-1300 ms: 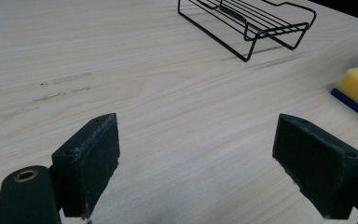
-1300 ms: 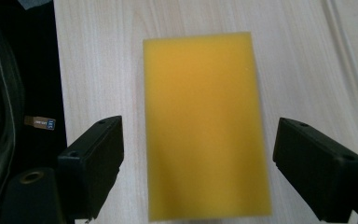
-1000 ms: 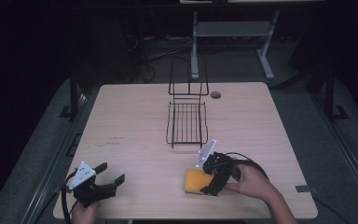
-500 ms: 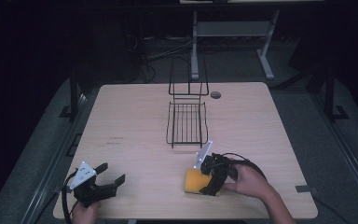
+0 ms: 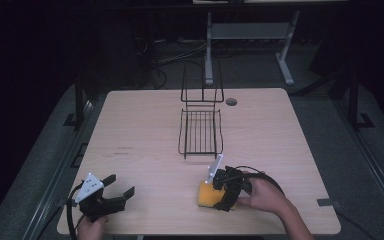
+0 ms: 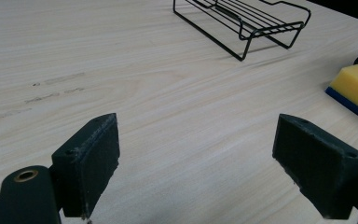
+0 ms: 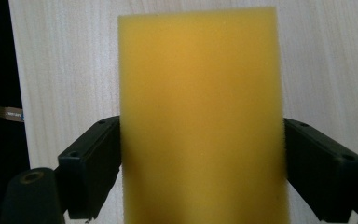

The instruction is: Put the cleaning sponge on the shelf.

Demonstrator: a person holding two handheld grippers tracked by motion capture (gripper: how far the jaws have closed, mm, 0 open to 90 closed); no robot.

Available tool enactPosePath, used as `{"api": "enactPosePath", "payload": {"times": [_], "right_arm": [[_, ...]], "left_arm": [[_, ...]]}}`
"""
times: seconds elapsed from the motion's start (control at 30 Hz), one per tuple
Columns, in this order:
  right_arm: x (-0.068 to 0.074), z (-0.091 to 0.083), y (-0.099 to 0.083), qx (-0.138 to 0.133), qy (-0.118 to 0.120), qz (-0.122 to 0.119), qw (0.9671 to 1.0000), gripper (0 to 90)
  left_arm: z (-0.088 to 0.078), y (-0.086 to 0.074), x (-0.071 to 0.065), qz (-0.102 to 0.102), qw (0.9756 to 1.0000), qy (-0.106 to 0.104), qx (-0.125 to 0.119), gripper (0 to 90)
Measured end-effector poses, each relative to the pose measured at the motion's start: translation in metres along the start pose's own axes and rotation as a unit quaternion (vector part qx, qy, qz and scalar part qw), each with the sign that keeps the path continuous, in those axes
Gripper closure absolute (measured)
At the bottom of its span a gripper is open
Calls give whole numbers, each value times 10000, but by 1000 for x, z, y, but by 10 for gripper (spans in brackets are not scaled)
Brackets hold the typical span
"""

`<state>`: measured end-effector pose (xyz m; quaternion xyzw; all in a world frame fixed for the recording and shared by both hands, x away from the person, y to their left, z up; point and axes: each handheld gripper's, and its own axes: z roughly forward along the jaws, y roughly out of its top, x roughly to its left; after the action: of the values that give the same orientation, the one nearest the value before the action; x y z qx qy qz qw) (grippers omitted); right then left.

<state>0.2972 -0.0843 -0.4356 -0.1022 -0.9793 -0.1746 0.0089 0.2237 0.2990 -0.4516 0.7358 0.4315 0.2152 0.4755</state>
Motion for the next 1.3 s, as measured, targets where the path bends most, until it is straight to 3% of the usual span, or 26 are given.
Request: {"api": "enactPosePath", "payload": {"times": [0.8,1.3], "right_arm": [[0,9,-2,128,-29,-31,9999,188],[-1,2,-1,42,-36,-56,10000,210]], "left_arm": [[-2,0,1,-11,10000,7,-36,141],[-1,0,1,-23,10000,-3,-24,141]]}}
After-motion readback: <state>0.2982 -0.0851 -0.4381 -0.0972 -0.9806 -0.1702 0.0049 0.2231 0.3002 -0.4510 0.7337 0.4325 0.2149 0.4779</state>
